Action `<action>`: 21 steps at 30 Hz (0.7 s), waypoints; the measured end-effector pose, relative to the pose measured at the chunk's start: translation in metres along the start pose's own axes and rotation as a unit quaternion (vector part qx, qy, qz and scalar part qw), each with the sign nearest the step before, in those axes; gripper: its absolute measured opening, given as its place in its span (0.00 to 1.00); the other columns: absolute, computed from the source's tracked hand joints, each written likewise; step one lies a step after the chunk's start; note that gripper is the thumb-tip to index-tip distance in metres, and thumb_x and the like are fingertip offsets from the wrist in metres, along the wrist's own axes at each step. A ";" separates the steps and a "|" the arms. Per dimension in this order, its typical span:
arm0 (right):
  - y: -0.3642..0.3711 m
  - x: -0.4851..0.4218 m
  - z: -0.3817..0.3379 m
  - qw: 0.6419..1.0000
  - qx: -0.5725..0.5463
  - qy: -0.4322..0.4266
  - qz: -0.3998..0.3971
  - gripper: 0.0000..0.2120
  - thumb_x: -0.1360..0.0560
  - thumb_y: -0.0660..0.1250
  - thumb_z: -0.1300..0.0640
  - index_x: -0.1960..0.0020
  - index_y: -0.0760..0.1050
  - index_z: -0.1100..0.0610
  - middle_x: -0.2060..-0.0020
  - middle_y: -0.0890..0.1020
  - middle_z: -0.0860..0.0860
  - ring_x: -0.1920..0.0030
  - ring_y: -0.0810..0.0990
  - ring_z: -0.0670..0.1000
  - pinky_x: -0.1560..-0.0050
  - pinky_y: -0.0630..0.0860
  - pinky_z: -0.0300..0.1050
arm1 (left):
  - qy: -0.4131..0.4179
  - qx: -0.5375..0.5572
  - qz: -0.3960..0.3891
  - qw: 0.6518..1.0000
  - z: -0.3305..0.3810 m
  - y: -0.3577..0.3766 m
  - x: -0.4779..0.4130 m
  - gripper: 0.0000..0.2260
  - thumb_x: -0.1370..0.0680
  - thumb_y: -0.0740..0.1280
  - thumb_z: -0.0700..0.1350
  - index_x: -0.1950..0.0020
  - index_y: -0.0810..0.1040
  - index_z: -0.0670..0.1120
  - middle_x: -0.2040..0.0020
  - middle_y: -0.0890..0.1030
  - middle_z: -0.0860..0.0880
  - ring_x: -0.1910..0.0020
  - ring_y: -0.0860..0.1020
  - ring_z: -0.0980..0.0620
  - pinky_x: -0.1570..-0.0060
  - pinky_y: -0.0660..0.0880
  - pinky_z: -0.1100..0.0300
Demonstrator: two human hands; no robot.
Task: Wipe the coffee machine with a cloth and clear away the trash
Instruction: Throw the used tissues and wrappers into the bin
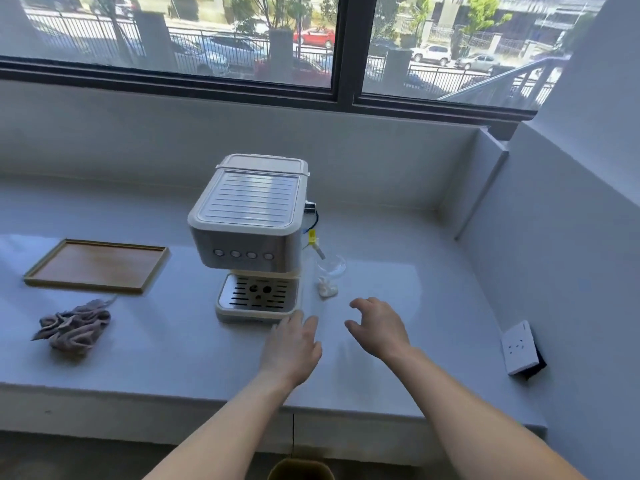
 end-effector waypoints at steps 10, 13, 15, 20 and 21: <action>-0.011 -0.142 0.024 0.994 0.022 -0.084 -0.066 0.21 0.22 0.65 0.50 0.31 0.72 0.52 0.40 0.78 0.53 0.40 0.76 0.56 0.46 0.75 0.49 | -0.101 0.035 -0.020 0.994 0.032 0.016 -0.104 0.18 0.21 0.61 0.47 0.31 0.70 0.49 0.36 0.71 0.47 0.39 0.72 0.44 0.47 0.73 0.51; -0.007 -0.175 0.023 0.992 0.014 -0.097 -0.084 0.21 0.22 0.65 0.50 0.30 0.71 0.53 0.37 0.78 0.54 0.38 0.76 0.56 0.43 0.75 0.50 | -0.124 0.033 -0.027 0.991 0.035 0.022 -0.125 0.19 0.20 0.60 0.46 0.30 0.68 0.48 0.34 0.71 0.45 0.38 0.71 0.43 0.47 0.75 0.50; -0.004 -0.194 0.023 0.991 0.007 -0.100 -0.091 0.22 0.22 0.66 0.51 0.30 0.71 0.54 0.36 0.78 0.54 0.38 0.77 0.56 0.41 0.75 0.50 | -0.142 0.026 -0.030 0.989 0.034 0.026 -0.137 0.20 0.20 0.60 0.46 0.27 0.66 0.48 0.33 0.70 0.45 0.38 0.71 0.42 0.45 0.75 0.49; 0.008 -0.233 0.015 0.987 0.005 -0.116 -0.108 0.20 0.22 0.67 0.52 0.33 0.73 0.58 0.38 0.78 0.55 0.40 0.78 0.57 0.42 0.75 0.50 | -0.163 0.010 -0.045 0.985 0.027 0.036 -0.162 0.20 0.20 0.62 0.48 0.29 0.66 0.48 0.33 0.70 0.44 0.39 0.72 0.41 0.45 0.73 0.48; 0.012 -0.240 0.013 0.987 0.010 -0.119 -0.111 0.18 0.22 0.66 0.53 0.35 0.74 0.59 0.40 0.78 0.56 0.41 0.78 0.58 0.43 0.76 0.51 | -0.166 0.005 -0.050 0.985 0.025 0.039 -0.166 0.18 0.20 0.62 0.48 0.30 0.68 0.47 0.34 0.71 0.44 0.40 0.73 0.41 0.46 0.73 0.48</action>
Point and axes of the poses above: each hand's wrist, its own x-axis away from the middle knuckle, its own y-axis out of the palm, z = x × y, the point moved 8 cm from there along -x, towards the middle knuckle
